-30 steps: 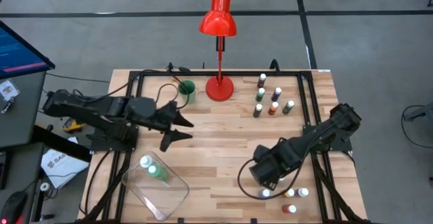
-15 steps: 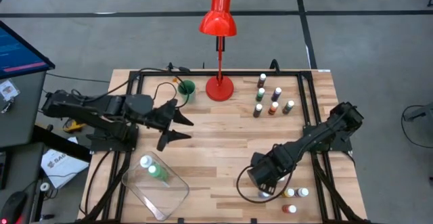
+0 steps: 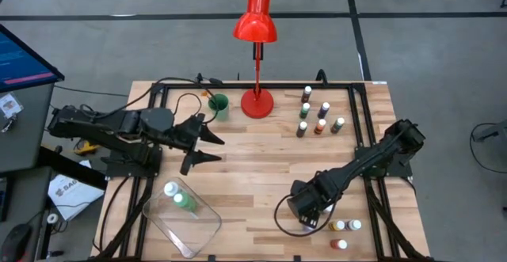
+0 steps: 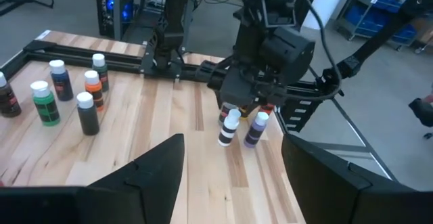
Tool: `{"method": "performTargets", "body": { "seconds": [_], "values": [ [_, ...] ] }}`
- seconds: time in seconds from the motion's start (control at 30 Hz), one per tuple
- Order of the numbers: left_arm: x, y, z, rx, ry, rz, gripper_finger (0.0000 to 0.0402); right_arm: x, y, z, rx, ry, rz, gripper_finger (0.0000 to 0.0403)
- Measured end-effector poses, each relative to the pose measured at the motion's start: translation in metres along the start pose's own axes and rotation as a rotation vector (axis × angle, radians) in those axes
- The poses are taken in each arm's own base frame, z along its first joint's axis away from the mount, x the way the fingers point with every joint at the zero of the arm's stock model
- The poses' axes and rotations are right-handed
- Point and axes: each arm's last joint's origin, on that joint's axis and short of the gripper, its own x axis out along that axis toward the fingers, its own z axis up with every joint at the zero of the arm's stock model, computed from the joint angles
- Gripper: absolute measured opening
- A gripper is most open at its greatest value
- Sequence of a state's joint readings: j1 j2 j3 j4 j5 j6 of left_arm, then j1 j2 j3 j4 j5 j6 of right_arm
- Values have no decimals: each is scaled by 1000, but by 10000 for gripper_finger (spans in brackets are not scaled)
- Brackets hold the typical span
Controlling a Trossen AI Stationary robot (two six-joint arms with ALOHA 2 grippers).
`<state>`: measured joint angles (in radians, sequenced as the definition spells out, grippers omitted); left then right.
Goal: Pick & Place Paint Supplies
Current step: Put the white coloring bottle into the transparent bin
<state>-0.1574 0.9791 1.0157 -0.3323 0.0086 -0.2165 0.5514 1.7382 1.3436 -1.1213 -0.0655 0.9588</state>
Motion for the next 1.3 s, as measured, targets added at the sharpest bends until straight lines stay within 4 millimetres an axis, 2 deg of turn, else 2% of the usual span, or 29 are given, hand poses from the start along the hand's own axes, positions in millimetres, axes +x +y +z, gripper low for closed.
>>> {"method": "performTargets", "body": {
  "seconds": [0.3, 0.43, 0.63, 0.83, 0.9, 1.1, 1.3],
  "values": [
    [-4, 0, 1, 1, -13, -2, 234, 12, -3, 3, -5, -22, 14, 274],
    [-5, 0, 2, 1, -18, -4, 231, 14, -3, 3, -7, -26, 19, 262],
    [-6, 0, 2, 2, -19, -4, 230, 14, -3, 4, -16, -26, 18, 204],
    [-6, 0, 2, 2, -17, -3, 227, 13, -6, 8, -7, -27, 18, 120],
    [-7, 0, 2, 2, -19, -4, 226, 13, -8, 10, -23, -27, 20, 110],
    [-12, -1, 3, 2, -28, -6, 225, 8, -18, 26, -34, -45, 24, 111],
    [-22, 0, 1, 1, -12, -2, 223, -10, -38, 61, -52, -124, 38, 111]
  ]
}}
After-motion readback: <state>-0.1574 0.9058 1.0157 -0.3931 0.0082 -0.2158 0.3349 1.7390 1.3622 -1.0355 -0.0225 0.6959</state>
